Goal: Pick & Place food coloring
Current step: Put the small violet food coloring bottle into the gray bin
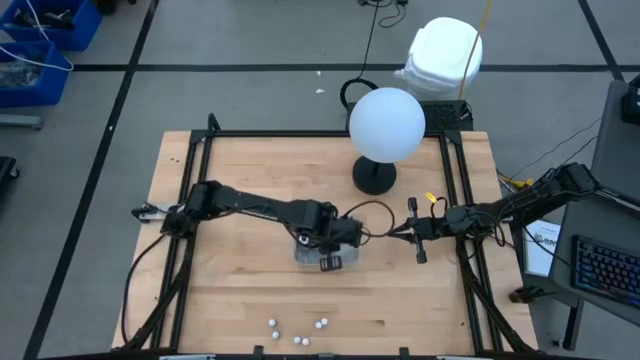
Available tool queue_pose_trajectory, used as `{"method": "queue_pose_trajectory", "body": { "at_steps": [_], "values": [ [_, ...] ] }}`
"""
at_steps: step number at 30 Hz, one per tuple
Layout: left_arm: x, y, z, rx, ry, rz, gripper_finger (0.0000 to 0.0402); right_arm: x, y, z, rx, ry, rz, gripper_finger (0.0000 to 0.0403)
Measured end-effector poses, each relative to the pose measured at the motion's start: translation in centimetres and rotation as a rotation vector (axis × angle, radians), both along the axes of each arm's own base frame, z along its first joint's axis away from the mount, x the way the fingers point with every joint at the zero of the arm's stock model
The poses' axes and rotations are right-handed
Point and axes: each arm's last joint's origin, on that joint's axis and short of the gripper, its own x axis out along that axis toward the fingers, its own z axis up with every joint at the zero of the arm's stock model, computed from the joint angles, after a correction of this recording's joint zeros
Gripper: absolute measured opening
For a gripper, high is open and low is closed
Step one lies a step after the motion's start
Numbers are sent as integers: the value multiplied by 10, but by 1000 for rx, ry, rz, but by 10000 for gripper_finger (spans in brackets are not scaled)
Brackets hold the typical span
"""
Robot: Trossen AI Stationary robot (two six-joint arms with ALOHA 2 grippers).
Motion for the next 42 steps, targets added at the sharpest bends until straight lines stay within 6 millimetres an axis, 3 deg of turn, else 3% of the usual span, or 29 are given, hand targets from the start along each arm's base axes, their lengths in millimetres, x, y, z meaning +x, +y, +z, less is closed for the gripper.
{"method": "queue_pose_trajectory", "body": {
  "at_steps": [15, 24, 35, 42],
  "values": [
    [5, 0, -27, -31, -53, -7, 67, 0, 0, 0, -4, -3, -3, 0],
    [-1, 1, -54, -33, -18, 13, 67, 0, 0, 0, -6, -3, -3, 0],
    [3, 12, -60, -87, -53, 26, 69, 0, 0, 0, -7, -3, -3, 0],
    [6, 13, -59, -119, -80, 15, 135, 0, 0, 0, -12, -3, -2, 0]
  ]
}}
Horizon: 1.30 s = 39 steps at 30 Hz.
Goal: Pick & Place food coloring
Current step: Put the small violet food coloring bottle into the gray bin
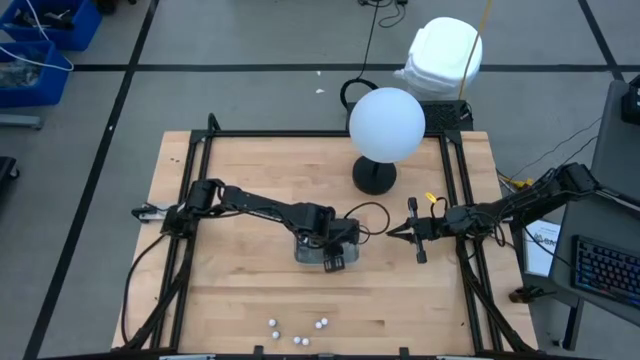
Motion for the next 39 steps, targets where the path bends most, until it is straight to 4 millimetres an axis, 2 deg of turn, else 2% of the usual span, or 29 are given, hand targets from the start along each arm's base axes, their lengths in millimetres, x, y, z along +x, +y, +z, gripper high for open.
{"method": "queue_pose_trajectory", "body": {
  "at_steps": [6, 10, 14, 17, 21, 26, 32, 36, 39],
  "values": [
    [3, -1, 9, -14, -8, -4, 194, 0, 0, 0, -2, -1, 0, 0],
    [11, -10, 40, -52, -69, -34, 205, 0, 0, 0, -3, -1, 0, 0],
    [8, -34, 82, -80, -101, -87, 191, 0, 0, 0, -2, 0, 0, 0],
    [-4, -57, 110, -88, -78, -102, 170, 0, 0, 0, -2, 1, 0, 0],
    [-26, -97, 129, -77, -41, -124, 137, 0, 0, -1, 3, 6, 0, 0],
    [-58, -152, 128, -29, 15, -116, 96, 0, 0, -1, 12, 8, -2, 0],
    [-99, -210, 103, 1, 89, -108, 60, 0, 0, -1, 14, 8, -2, 0],
    [-121, -228, 84, 62, 153, -72, 33, 0, 0, -1, 35, 11, -5, 0],
    [-133, -228, 68, 130, 206, 44, 20, 0, 0, -1, 40, 12, -6, 0]
  ]
}}
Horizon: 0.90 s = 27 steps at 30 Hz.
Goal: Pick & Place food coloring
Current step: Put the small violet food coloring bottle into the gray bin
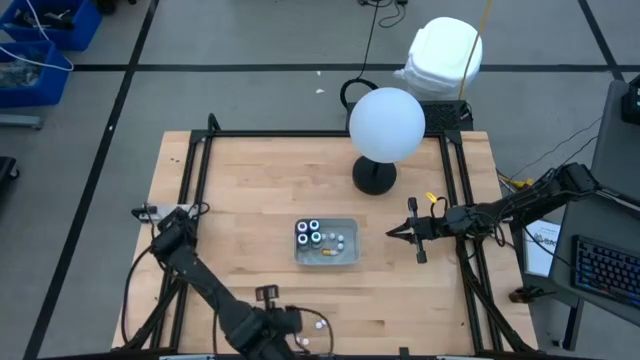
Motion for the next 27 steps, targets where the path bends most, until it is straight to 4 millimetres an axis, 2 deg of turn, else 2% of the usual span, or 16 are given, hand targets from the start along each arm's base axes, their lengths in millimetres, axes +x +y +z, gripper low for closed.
{"method": "queue_pose_trajectory", "body": {
  "at_steps": [3, 6, 14, 19, 23, 27],
  "values": [
    [-5, 7, -12, 57, 43, 125, 19, 0, 0, 0, 0, 0, 0, 0],
    [-5, 8, -20, 62, 47, 141, 37, 0, 0, 0, -1, 2, 0, 0],
    [-4, 6, -30, 68, 97, -131, 139, 0, 0, -2, -7, 21, 0, 0],
    [-3, 4, -35, 40, 99, -207, 194, 0, 0, -2, -7, 20, 0, 0],
    [-3, 4, -38, 38, 100, -219, 221, 0, 0, -3, -8, 26, 0, 0],
    [-8, 4, -46, 43, 134, -229, 231, 0, 0, -2, -8, 25, 0, 0]
  ]
}}
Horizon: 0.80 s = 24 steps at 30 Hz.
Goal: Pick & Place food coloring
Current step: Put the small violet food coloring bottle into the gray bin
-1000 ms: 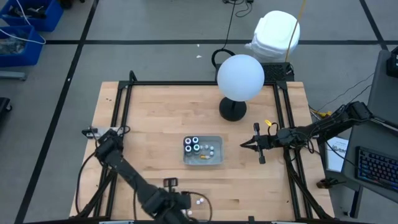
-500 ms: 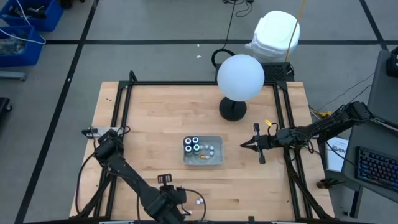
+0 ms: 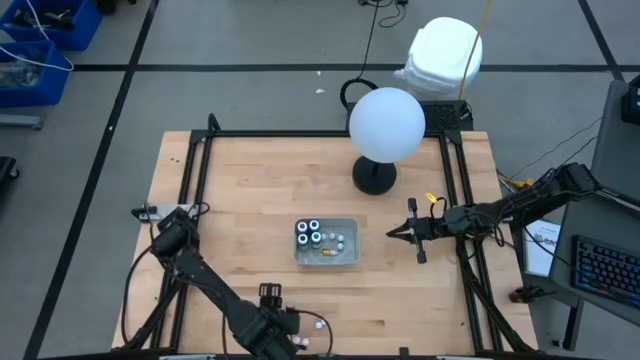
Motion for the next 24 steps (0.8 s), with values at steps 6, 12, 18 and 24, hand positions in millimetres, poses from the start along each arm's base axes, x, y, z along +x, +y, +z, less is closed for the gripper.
{"method": "queue_pose_trajectory", "body": {
  "at_steps": [6, 12, 18, 24],
  "values": [
    [-8, -5, -9, -15, 40, -65, 219, 0, 0, 0, 0, 0, 0, 0],
    [-5, -10, -13, -52, -4, -70, 206, 0, 0, 0, 0, 0, 0, 0],
    [-7, -8, -24, -43, 4, -69, 204, 0, 0, 0, 0, 0, 0, 0],
    [-8, -6, -28, -28, 10, -67, 198, 0, 0, 0, 0, -1, 0, 0]
  ]
}}
